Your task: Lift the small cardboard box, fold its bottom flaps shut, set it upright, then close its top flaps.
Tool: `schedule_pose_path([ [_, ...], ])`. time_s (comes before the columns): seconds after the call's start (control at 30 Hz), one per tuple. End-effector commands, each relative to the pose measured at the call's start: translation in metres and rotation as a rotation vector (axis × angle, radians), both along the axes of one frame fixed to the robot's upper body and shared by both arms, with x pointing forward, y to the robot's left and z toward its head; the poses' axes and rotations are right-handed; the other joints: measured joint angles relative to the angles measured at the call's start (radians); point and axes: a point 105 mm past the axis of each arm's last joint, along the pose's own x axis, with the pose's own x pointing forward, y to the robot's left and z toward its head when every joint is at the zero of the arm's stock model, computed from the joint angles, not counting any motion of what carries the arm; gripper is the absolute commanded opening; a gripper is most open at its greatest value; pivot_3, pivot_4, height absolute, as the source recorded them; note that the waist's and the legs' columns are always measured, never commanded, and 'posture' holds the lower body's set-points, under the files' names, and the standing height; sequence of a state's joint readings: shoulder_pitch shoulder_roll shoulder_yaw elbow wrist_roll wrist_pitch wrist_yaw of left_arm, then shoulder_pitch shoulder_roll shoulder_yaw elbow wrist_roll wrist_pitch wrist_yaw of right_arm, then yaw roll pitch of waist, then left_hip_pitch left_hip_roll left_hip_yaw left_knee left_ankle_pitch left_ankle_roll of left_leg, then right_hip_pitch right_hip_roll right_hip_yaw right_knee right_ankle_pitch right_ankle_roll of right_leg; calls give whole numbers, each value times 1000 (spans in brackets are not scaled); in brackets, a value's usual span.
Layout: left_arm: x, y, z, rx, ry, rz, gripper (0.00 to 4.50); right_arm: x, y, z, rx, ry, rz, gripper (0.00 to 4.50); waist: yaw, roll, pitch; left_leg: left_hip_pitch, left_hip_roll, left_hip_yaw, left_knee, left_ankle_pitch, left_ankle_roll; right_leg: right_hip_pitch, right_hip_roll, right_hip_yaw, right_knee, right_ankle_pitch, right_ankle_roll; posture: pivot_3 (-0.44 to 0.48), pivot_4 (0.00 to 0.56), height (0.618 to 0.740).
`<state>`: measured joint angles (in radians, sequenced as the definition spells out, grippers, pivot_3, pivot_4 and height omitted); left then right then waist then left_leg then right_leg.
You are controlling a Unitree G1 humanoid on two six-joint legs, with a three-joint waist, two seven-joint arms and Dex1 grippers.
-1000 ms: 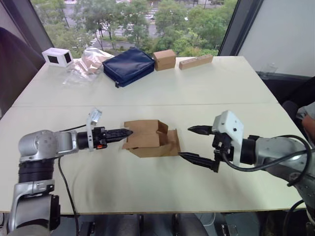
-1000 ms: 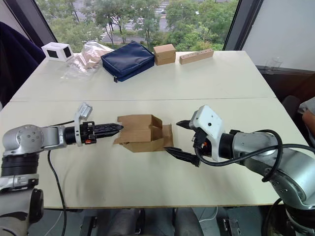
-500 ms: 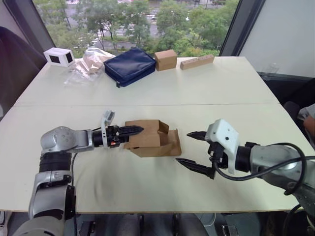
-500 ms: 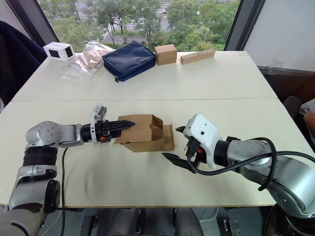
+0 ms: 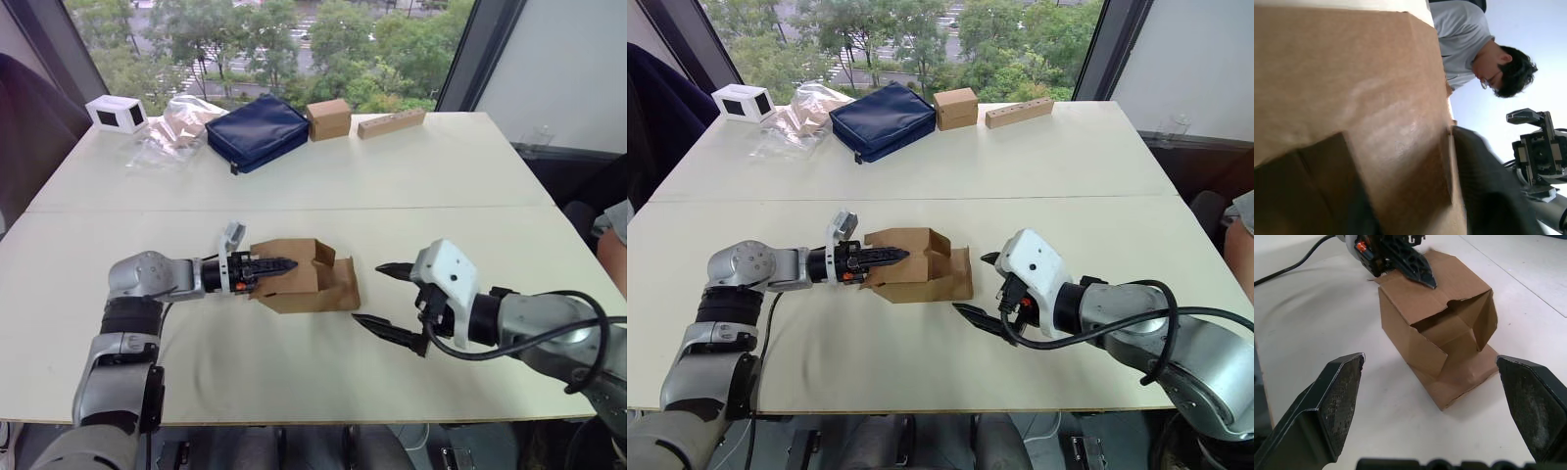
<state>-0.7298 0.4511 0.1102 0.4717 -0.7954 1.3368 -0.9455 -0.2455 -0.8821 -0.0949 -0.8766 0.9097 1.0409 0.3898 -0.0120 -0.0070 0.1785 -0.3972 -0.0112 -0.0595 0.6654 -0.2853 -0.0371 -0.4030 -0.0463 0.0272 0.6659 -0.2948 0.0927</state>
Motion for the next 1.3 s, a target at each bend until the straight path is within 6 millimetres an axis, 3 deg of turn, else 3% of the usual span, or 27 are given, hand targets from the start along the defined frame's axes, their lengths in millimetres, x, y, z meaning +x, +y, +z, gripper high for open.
schedule_pose_path([
  [0.03,3,0,11,-12,-43,-9,17,-2,3,12,13,-54,14,4500,0,0,0,0,0,0,0,0,0,0,0,0,0,0,0,0,150,740],
  [0.2,3,2,26,-41,-117,-25,17,0,4,16,58,-48,10,4500,-1,0,0,0,0,0,0,0,0,0,0,0,0,0,0,0,150,740],
  [0.3,3,6,41,-43,-223,-34,17,4,3,28,171,-50,-11,4500,-1,0,0,0,0,0,0,0,0,0,0,0,0,0,0,0,150,740],
  [0.37,5,10,77,-43,-452,-38,17,16,-4,52,341,-88,-62,4500,-1,-1,0,0,0,0,0,0,0,0,0,0,0,0,0,0,150,740],
  [0.43,3,10,115,-27,-670,-59,0,29,-15,75,494,-148,-125,3975,0,-1,1,-1,1,0,0,0,-1,-1,0,0,0,0,0,0,150,740],
  [0.47,1,9,127,-21,-743,-71,0,34,-19,84,548,-174,-142,3793,0,-1,1,-2,1,0,0,1,-1,-1,-1,0,0,0,0,0,150,740],
  [0.53,0,7,145,-8,-848,-84,0,43,-24,101,639,-228,-173,2999,3,-1,0,-4,0,0,0,1,-2,-3,-1,0,0,0,0,0,150,740],
  [0.77,-10,-5,182,-12,-1064,-136,0,65,-12,145,778,-338,-131,257,-8,1,0,-5,-1,1,0,1,-2,-6,0,0,1,0,0,0,150,740],
  [0.8,-11,-7,185,-19,-1078,-143,0,68,-10,150,788,-348,-127,38,-8,1,0,-5,-1,1,0,1,-2,-6,1,0,2,0,0,0,150,740],
  [0.93,-13,-12,192,-25,-1112,-160,0,74,-1,158,793,-365,-101,38,-8,1,0,-6,0,1,0,1,-1,-7,2,0,2,0,0,0,150,740],
  [1.3,-21,-19,196,-55,-1128,-197,0,74,28,143,711,-326,-22,38,-7,1,0,-7,0,0,1,1,-1,-8,1,0,2,0,0,0,150,740],
])
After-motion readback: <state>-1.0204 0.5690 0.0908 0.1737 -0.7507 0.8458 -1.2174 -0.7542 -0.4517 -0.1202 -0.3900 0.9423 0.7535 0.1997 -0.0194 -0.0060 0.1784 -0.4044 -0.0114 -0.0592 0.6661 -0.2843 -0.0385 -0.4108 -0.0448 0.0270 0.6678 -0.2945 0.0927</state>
